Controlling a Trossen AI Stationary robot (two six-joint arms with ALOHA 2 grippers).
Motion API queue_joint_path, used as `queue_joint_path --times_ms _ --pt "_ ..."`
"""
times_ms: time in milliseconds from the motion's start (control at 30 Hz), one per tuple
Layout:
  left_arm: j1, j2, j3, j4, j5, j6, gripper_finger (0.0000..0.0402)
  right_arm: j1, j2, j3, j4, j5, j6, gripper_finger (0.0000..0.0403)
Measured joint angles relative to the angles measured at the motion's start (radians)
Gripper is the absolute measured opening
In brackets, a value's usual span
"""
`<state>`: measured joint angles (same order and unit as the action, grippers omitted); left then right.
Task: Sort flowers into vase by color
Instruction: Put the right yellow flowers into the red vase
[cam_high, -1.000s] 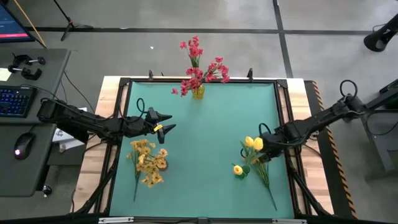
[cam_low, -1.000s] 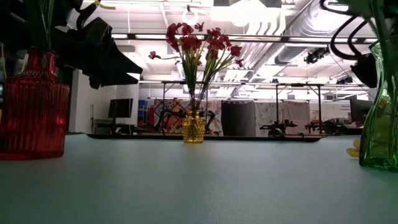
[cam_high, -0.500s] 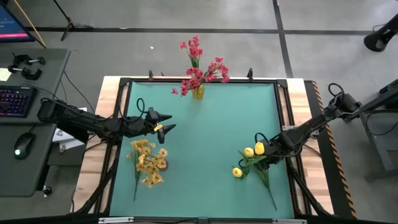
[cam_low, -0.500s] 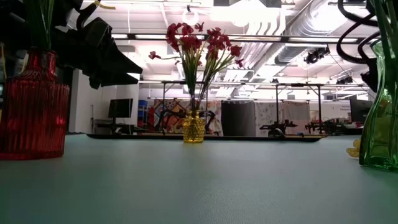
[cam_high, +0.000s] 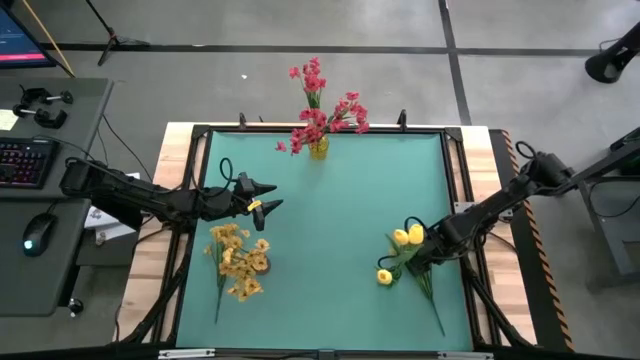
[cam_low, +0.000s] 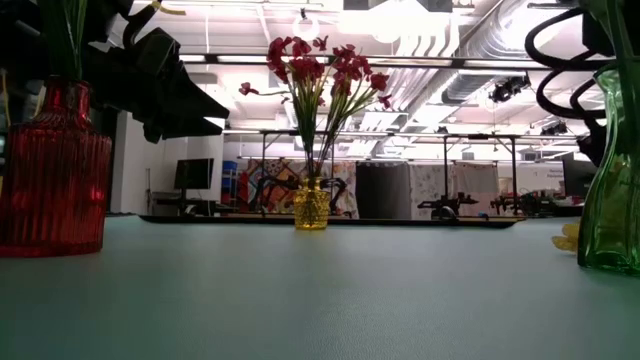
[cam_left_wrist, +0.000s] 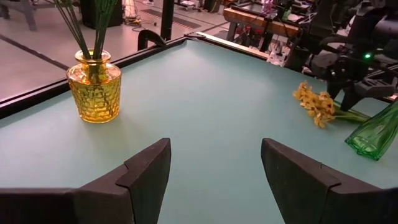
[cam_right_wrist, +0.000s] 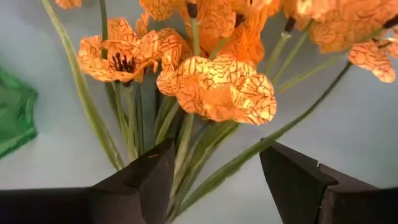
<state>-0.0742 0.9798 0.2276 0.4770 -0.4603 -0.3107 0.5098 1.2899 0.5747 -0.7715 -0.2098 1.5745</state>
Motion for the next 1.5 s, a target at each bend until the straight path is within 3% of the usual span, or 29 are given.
queue_joint_path --times_ms 133,367,567,933,1300,1500 --pt "0.0 0.0 0.0 0.0 0.0 0.0 0.0239 0.0 0.027 0.0 -0.01 0.026 0.015 0.0171" --pt "0.0 0.0 0.0 0.0 0.0 0.006 0.0239 0.0 0.047 0.003 -0.024 0.042 0.015 0.0016" --pt "0.0 0.0 0.0 0.001 -0.043 0.007 0.0239 -0.009 0.034 0.002 -0.037 0.088 0.013 0.0008" --pt "0.0 0.0 0.0 0.024 -0.047 0.007 0.0239 -0.108 -0.101 0.0 -0.163 0.286 -0.012 0.0002" --pt "0.0 0.0 0.0 0.055 -0.048 0.007 0.0239 -0.254 -0.268 0.0 -0.156 0.652 -0.082 0.0001" --pt "-0.001 0.0 0.0 0.071 -0.047 0.003 0.0239 -0.34 -0.322 0.0 -0.002 0.898 -0.237 0.0"
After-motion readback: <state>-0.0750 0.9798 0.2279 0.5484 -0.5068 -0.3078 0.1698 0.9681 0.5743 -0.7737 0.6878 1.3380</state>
